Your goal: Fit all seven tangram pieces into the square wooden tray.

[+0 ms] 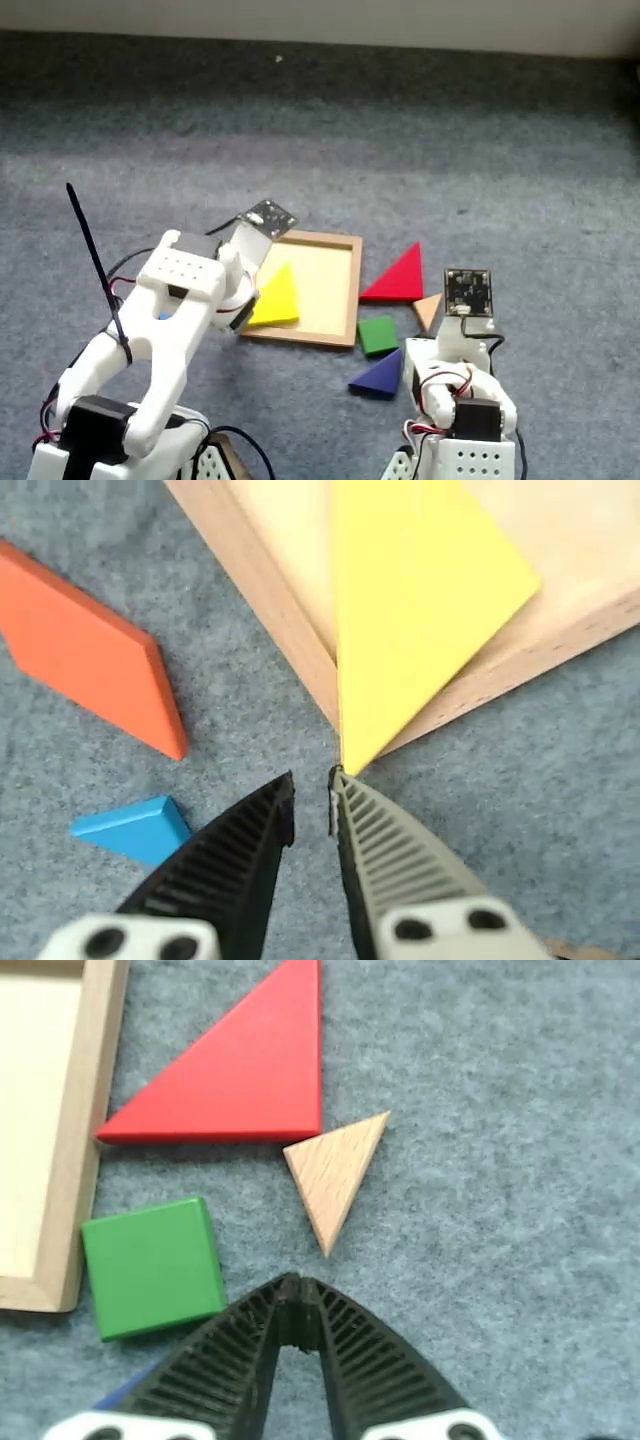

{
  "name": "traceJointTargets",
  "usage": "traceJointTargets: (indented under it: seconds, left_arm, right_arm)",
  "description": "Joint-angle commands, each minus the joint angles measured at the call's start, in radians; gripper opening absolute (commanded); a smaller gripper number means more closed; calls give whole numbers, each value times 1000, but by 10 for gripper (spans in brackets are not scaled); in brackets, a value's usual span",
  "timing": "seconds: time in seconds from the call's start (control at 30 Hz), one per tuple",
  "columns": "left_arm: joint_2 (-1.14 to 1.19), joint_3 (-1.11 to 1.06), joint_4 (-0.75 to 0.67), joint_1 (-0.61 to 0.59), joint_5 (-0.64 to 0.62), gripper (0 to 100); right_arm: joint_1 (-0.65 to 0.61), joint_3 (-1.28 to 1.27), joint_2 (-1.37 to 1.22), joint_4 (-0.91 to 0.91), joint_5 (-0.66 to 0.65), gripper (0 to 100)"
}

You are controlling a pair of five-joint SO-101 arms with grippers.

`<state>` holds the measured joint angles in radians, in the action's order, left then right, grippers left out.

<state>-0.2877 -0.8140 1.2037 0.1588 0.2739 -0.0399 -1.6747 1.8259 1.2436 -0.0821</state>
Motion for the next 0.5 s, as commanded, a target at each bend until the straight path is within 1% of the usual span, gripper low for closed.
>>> traceJointTargets:
  seconds: [0.0,0.13,0.27,0.37,0.47]
  left_arm:
    - [-19,2,-26,71,-38,84]
    - [-19,5,-29,122,-71,85]
    - [-15,-7,-84,183,-121,85]
    - [24,-8,-133,209,-169,85]
    - [71,19,-157,208,-189,85]
  right_arm:
    - [10,-150,12,7,-9,9]
    - [10,-150,12,7,-9,9]
    - [10,-150,12,7,-9,9]
    - [10,-150,12,7,-9,9]
    - [10,-150,12,7,-9,9]
